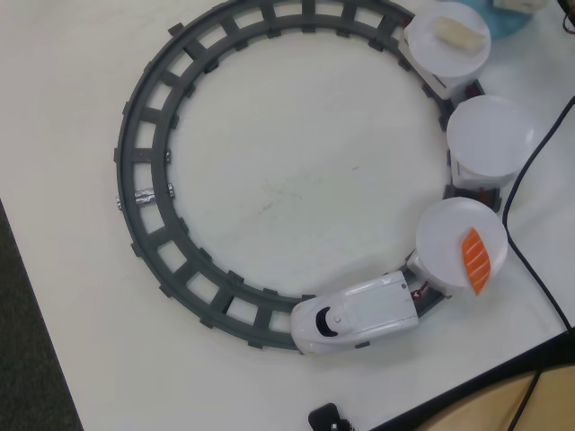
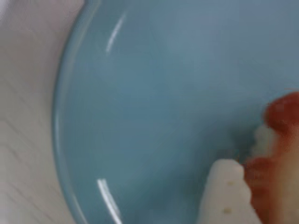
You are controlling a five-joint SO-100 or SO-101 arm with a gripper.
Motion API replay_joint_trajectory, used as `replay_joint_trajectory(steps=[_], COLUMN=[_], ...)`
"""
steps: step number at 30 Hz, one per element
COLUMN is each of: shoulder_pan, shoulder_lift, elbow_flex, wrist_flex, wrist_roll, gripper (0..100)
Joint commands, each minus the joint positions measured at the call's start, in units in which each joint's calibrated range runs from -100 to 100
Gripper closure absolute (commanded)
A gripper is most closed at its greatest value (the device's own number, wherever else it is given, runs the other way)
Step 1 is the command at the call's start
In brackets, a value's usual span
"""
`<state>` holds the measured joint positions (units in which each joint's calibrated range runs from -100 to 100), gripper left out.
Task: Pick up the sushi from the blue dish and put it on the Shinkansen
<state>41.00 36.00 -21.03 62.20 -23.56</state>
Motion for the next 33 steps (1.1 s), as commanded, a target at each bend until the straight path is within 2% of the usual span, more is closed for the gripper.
replay_joint_trajectory(steps=[1, 6, 13, 21, 25, 33], shoulder_pan=[0.81, 0.81, 0.9, -3.15, -13.18, -43.11], shoulder_lift=[-0.55, -1.05, -6.9, -35.29, -47.65, -59.34], elbow_flex=[-2.85, -2.85, -3.21, -1.59, 5.05, 22.37], wrist_flex=[0.05, 0.14, 4.68, 16.66, 17.34, 16.57], wrist_roll=[-0.62, -0.62, -0.62, 0.59, 3.68, 8.87], gripper=[81, 99, 98, 98, 98, 98])
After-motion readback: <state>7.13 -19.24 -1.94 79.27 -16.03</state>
